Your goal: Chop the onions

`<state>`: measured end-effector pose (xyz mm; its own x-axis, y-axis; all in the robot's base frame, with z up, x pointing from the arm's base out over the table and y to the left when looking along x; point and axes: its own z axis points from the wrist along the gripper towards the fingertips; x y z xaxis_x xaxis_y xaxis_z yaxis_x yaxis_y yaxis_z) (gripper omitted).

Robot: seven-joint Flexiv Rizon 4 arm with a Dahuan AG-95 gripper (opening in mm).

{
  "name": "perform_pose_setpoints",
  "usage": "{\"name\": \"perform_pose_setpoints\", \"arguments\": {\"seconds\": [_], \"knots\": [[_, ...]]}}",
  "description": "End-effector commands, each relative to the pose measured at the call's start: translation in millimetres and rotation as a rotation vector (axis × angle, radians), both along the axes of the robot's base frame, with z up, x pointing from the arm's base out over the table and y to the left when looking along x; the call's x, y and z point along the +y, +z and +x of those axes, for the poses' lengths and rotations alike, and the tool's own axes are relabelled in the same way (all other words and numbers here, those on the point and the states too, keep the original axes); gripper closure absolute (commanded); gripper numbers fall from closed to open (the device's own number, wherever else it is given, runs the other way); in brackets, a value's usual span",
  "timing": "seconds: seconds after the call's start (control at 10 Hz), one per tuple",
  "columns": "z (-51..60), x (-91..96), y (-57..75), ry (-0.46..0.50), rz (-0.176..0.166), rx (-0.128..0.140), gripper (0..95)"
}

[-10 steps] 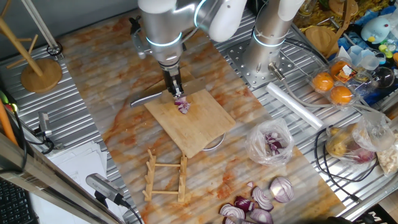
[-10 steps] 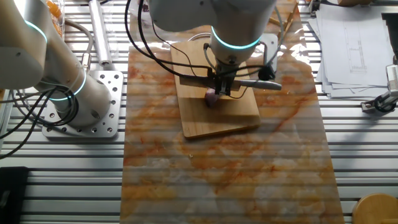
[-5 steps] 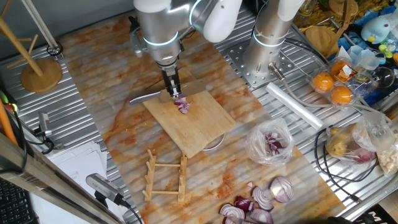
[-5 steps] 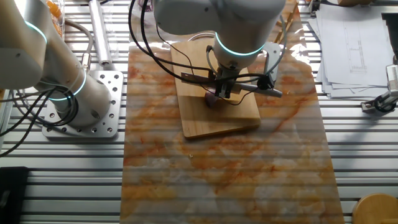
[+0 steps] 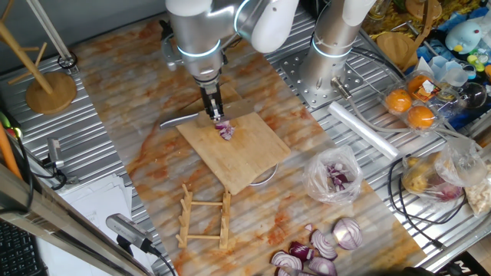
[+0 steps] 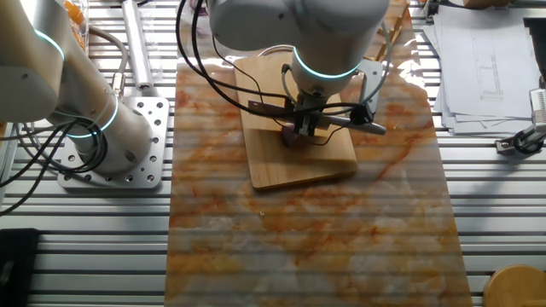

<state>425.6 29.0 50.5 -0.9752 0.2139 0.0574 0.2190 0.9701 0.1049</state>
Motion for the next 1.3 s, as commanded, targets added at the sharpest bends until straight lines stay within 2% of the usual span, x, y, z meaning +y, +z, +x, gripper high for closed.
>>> {"name": "perform_pose_setpoints", "arguments": {"seconds": [0.1, 0.4, 0.9, 1.1, 1.2, 1.3], "knots": [[-0.5, 6.4, -2.9, -0.007, -0.007, -0.004, 95.0], [-0.4, 8.3, -5.8, 0.001, -0.006, -0.011, 95.0], [-0.7, 16.3, -16.1, 0.103, -0.020, -0.054, 95.0], [-2.0, 17.0, -7.2, 0.158, -0.002, -0.052, 95.0], [-2.1, 17.1, -4.7, 0.166, -0.002, -0.055, 95.0], [-2.4, 17.3, -0.2, 0.162, 0.013, -0.055, 95.0]]}}
